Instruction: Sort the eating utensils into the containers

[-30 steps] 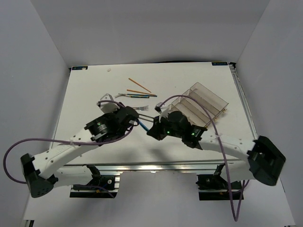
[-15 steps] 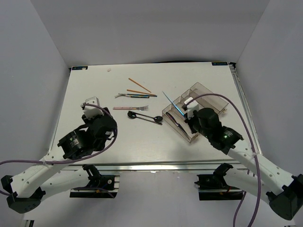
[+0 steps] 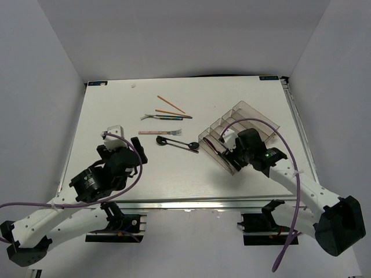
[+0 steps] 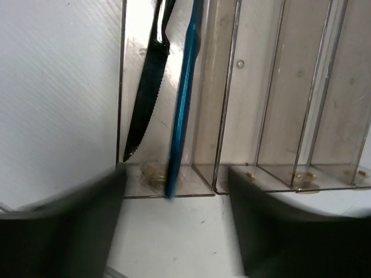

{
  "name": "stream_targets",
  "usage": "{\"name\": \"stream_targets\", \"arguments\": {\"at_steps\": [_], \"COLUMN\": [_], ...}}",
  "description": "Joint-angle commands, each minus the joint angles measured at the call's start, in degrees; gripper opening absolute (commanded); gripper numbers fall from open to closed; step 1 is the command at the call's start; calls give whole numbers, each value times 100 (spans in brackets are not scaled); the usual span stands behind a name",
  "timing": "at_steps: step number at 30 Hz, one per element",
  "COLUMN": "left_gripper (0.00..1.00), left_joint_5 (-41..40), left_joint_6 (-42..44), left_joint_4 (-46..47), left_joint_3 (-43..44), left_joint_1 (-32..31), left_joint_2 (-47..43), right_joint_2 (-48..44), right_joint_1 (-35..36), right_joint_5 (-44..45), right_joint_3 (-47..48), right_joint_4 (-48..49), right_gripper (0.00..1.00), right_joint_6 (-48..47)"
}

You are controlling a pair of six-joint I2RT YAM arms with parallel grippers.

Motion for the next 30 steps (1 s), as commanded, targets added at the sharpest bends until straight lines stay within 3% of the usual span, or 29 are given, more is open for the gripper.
{"name": "stream_targets", "arguments": {"at_steps": [1,9,12,14,16,20,23,25,27,30], "left_gripper": [98,98,98,98,98,98,98,98,98,98], "left_joint_5": [57,13,-127,-329,-522,-1372,-1839,-1911,-1859,-2051], "left_joint_6": [86,69,-36,-107,-124,-379,-573,-547,-433,-686], "left_joint_4": [148,122,17,-89,-107,-658,-932,-820,-512,-730], "left_joint_3": [-43,-34,18,71,133,414,467,249,142,151], "left_joint_1": [-24,-23,-23,-23,-23,-23,-23,-23,-23,-23], "left_joint_2": [-85,-32,-6,55,186,652,750,610,329,126], "right_joint_2": [-261,-551,-683,-596,-385,493,880,1213,1583,2286], "right_joint_1": [3,3,11,55,422,1469,1497,1488,1497,1514], "right_joint_5": [-221,-124,-176,-439,-556,938,615,-23,-421,-299], "right_joint_3": [86,631,745,964,1428,2326,2293,2100,2449,2951], "right_joint_4": [-19,-239,302,551,587,332,867,1305,1177,1184], "right_gripper": [89,89,89,89,89,89,89,89,89,84], "right_joint_6": [-120,-58,327,1073,1739,1867,2172,1824,1787,1815]}}
